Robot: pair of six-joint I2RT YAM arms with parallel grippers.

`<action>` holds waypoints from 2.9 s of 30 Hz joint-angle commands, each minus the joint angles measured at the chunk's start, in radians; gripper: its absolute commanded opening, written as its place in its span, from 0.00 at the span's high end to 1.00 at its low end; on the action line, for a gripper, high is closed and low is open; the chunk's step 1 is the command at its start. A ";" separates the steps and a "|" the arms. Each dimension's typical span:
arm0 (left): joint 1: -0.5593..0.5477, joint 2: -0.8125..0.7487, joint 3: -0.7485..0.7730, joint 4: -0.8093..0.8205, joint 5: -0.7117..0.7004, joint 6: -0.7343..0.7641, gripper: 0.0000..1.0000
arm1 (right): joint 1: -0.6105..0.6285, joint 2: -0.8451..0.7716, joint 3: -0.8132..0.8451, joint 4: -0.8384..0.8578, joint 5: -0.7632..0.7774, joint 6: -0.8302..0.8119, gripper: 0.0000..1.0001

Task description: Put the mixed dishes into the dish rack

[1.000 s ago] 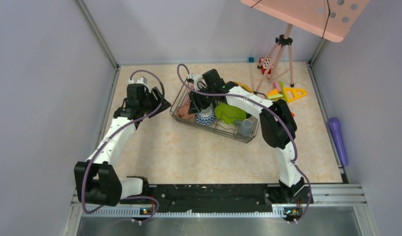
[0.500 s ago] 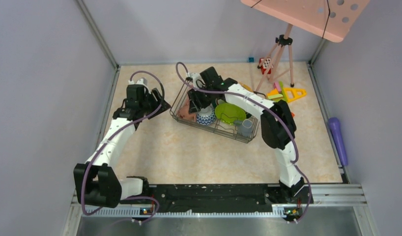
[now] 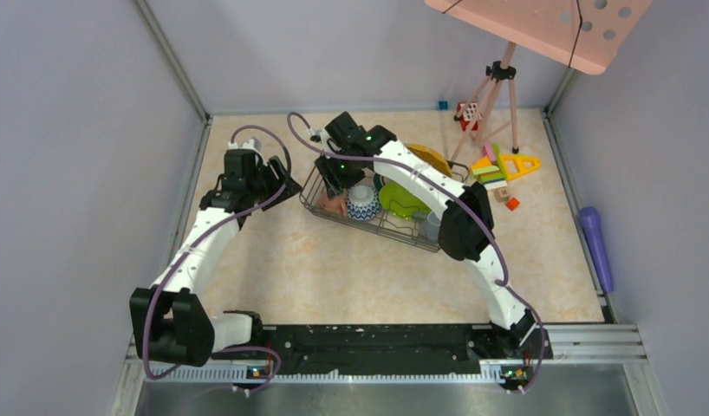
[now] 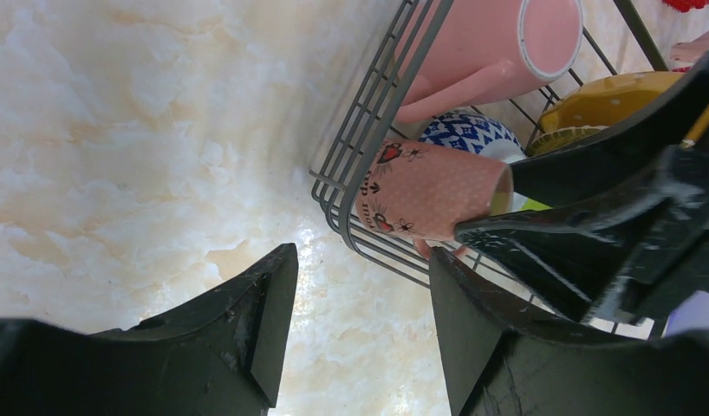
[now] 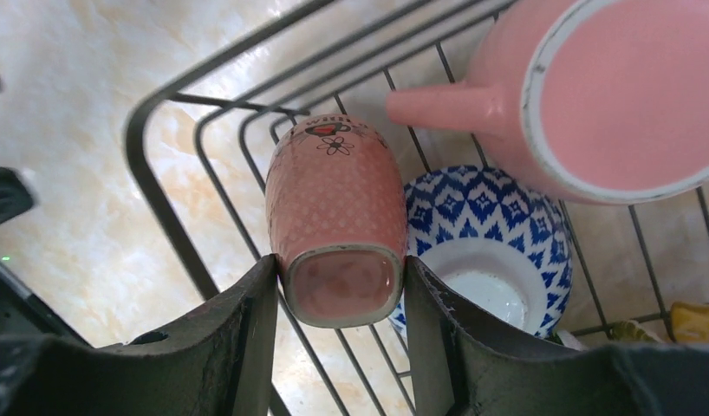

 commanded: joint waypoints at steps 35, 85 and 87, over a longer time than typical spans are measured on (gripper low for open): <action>-0.010 -0.125 -0.038 0.056 -0.086 0.057 0.26 | 0.104 -0.317 -0.271 0.287 0.184 -0.020 0.07; 0.049 0.180 -0.633 1.395 -0.625 0.525 0.06 | -0.933 -1.128 -2.115 1.951 0.196 0.097 0.04; 0.056 0.196 -0.610 1.370 -0.622 0.522 0.06 | -0.931 -1.094 -2.116 1.979 0.202 0.095 0.05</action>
